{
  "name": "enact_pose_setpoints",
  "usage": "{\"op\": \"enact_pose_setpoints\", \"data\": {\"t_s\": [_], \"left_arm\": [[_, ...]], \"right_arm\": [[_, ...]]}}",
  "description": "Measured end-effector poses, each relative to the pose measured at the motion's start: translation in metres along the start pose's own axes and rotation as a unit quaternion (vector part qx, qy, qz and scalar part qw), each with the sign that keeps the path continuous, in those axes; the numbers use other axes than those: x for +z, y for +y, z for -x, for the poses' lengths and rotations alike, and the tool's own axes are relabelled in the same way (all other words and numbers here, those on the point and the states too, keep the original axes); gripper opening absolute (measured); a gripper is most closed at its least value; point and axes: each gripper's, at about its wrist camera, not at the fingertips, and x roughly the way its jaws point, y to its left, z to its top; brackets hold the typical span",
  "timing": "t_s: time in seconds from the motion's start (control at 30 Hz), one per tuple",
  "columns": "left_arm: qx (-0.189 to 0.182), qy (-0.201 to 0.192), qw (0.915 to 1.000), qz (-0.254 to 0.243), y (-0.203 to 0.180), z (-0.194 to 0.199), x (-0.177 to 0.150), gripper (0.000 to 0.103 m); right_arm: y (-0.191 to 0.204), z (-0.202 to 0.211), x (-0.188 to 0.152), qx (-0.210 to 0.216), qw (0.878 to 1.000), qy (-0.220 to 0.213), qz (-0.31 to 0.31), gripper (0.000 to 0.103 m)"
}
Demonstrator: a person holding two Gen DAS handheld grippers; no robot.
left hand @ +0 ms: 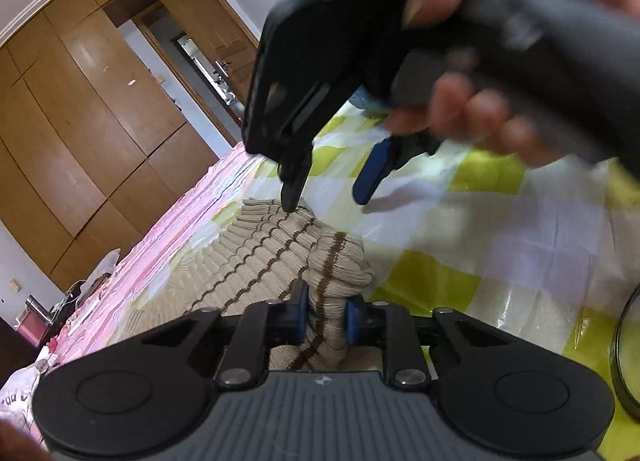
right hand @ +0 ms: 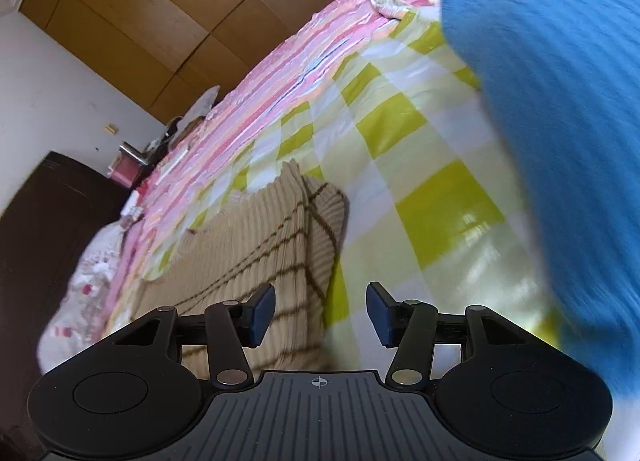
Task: Fold small clothes
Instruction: 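Close the left gripper on the side edge of the sweater, then lift the side edge and fold it over the sweater with the left gripper, then open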
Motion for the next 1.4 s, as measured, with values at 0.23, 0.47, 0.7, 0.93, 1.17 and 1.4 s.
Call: {"op": "enact_pose_setpoints", "data": {"t_s": [0.23,0.47,0.7,0.93,1.17,1.4], "left_arm": [[-0.011,-0.012,0.9988,0.047,0.014,0.009,0.002,0.018],[-0.027,-0.027,0.9945,0.098,0.029,0.018,0.006,0.016],[-0.039,-0.038,0.9900,0.130,0.044,0.030,0.007,0.015],[-0.045,-0.043,0.9865,0.151,0.054,0.035,0.004,0.015],[-0.046,-0.055,0.9832,0.168,0.064,0.040,0.001,0.015],[-0.051,-0.060,0.9815,0.174,0.065,0.041,-0.004,0.015]], "right_arm": [[-0.006,-0.037,0.015,0.017,0.999,0.012,-0.039,0.052],[-0.010,-0.053,0.024,0.037,0.997,0.017,-0.064,0.053],[-0.005,-0.064,0.027,0.047,0.997,0.014,-0.061,0.056],[-0.004,-0.063,0.028,0.037,0.996,0.015,-0.079,0.046],[-0.014,-0.051,0.014,0.072,0.990,0.035,-0.116,0.050],[-0.010,-0.059,0.018,0.064,0.987,0.014,-0.145,0.042]]}}
